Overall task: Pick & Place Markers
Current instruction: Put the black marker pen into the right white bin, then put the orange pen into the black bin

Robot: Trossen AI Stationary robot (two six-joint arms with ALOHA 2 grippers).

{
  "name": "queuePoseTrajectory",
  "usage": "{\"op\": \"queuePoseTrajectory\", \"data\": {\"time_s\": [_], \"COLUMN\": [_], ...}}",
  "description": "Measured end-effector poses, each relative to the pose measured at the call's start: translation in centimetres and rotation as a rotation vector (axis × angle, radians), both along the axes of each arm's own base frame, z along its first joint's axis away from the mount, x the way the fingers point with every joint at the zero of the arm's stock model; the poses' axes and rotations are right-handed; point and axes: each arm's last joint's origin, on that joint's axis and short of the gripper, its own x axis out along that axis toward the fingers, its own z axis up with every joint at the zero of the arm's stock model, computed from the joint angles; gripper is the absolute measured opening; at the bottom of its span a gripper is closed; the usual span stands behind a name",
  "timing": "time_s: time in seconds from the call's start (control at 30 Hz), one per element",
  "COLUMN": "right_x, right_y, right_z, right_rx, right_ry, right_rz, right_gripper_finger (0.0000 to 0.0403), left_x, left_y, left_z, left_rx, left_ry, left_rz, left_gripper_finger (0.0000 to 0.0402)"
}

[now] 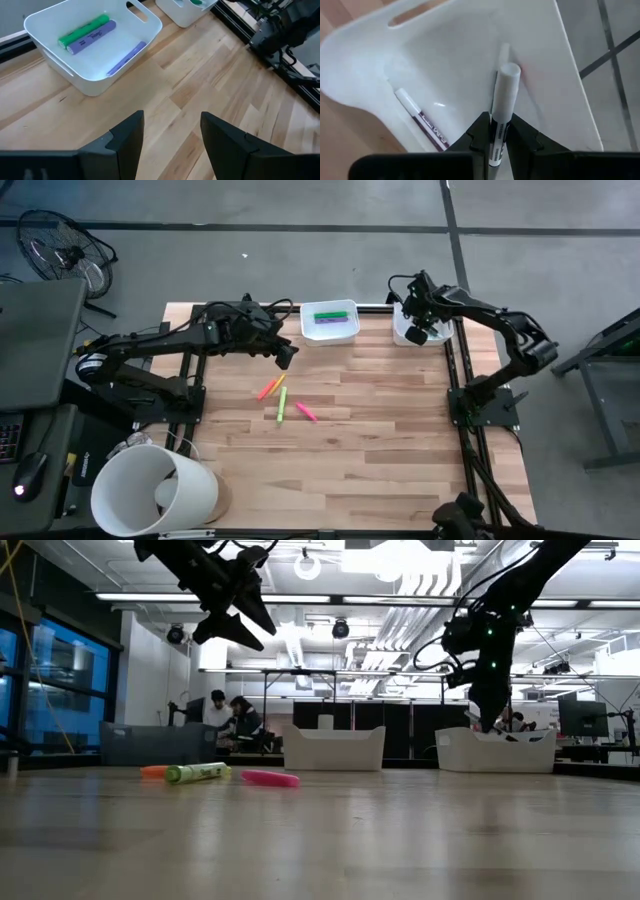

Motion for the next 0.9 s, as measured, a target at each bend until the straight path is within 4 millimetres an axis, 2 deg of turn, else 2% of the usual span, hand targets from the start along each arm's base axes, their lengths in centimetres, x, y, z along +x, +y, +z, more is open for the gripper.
{"op": "queuePoseTrajectory", "data": {"time_s": [0.27,0.63,0.9], "right_x": [-0.13,-0.18,-0.07], "right_y": [0.01,0.26,0.55], "right_z": [-0.11,-0.19,-0.3], "right_rx": [-0.005,0.021,0.086], "right_ry": [0.045,0.059,-0.019], "right_rz": [0.009,0.027,0.009], "right_gripper_finger": [0.0062,0.0057,0.0101], "left_x": [0.0,0.0,0.0], "left_y": [0.0,0.0,-0.03], "left_z": [-0.01,0.0,-0.01], "left_rx": [-0.001,-0.002,-0.008], "left_ry": [0.0,-0.001,-0.001], "left_rz": [0.001,0.002,-0.008], "left_gripper_finger": [0.0192,0.0192,0.0192]}}
